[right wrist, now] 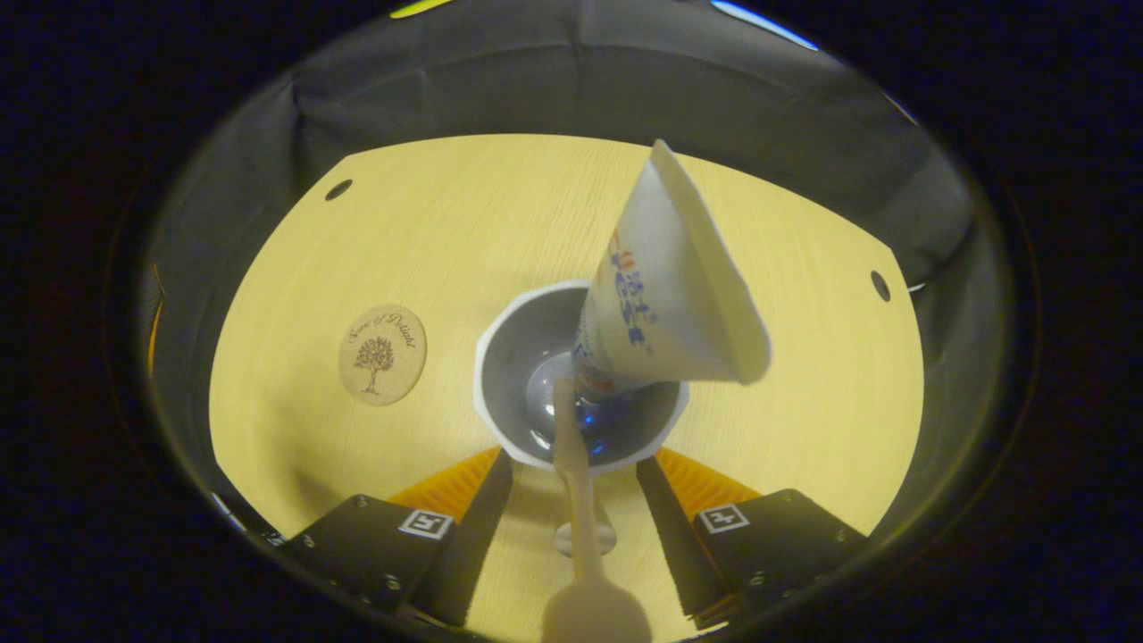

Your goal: Put the toothbrush and toothpaste on the desktop into the cup, then pick up the cup and place it on the coaster on the desktop.

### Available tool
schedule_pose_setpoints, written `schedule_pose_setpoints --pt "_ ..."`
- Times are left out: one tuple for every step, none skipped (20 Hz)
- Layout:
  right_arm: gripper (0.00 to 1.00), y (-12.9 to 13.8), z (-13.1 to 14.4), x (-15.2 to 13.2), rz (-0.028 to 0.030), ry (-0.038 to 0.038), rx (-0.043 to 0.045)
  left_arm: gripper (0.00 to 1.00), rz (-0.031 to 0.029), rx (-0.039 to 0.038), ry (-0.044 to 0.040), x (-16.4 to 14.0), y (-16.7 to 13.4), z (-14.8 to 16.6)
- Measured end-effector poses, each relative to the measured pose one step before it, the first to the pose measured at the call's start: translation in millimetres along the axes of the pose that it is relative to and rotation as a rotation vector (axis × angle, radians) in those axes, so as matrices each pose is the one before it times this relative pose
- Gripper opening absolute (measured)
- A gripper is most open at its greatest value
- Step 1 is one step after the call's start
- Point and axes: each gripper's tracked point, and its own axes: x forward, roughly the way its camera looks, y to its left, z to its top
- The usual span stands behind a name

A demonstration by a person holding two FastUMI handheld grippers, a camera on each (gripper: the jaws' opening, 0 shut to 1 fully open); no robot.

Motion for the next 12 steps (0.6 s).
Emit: schedule_pose_setpoints --pt "0.71 -0.55 0.22 0.25 0.0004 0.00769 -0.00561 0.93 -0.00026 -0.00401 0.00363 0.47 -0.16 -0.04" --pt "0.69 -3.61 0.38 -4.12 -0.01706 0.00647 -0.00409 0.92 0.00102 -0.00161 0.00272 0.36 1.48 -0.81" --pt "0.62 2.18 -0.34 5.68 0.00393 0.00296 0.00323 0.93 0.00118 0.00174 0.00093 -0.2 1.28 -0.39" --pt "0.55 -1.55 -2.83 -0.31 -0.00121 0.01249 0.00284 0.93 0.00159 0.00123 -0.00065 -0.61 1.72 0.4" --pt "0.36 0.11 -0.41 -0.62 0.0078 0.01194 0.02882 0.93 -0.00233 -0.00078 0.00151 0.26 0.39 -0.08" --pt "0.29 0.26 -0.83 0.83 0.00524 0.00557 0.01453 0.93 -0.00127 0.00054 0.00243 -0.25 -0.14 -0.56" --pt "0.29 -0.65 -0.16 0.02 -0.00044 0.00396 0.00372 0.93 0.00143 0.00007 0.00133 -0.69 0.93 -0.32" --pt "0.29 -0.21 0.08 -0.26 -0.00037 -0.00143 0.00376 0.93 -0.00002 -0.00164 -0.00027 0.0 0.8 -0.35" --pt "0.26 0.18 0.39 -2.48 0.00012 -0.00134 -0.00183 0.93 0.00164 -0.00147 0.00064 -0.84 0.72 -0.15" --pt "0.26 0.04 0.12 0.75 0.00147 -0.00483 -0.00368 0.93 0.00049 -0.00107 0.00151 0.27 1.12 -0.62" --pt "0.26 0.1 0.53 -0.32 0.00101 -0.00556 -0.0036 0.93 0.0007 -0.00066 0.00126 -0.91 0.26 0.06" --pt "0.25 1.1 1.17 1.33 0.00212 -0.00594 0.00548 0.93 0.00267 0.00016 0.00149 -1.16 1.01 -0.48"
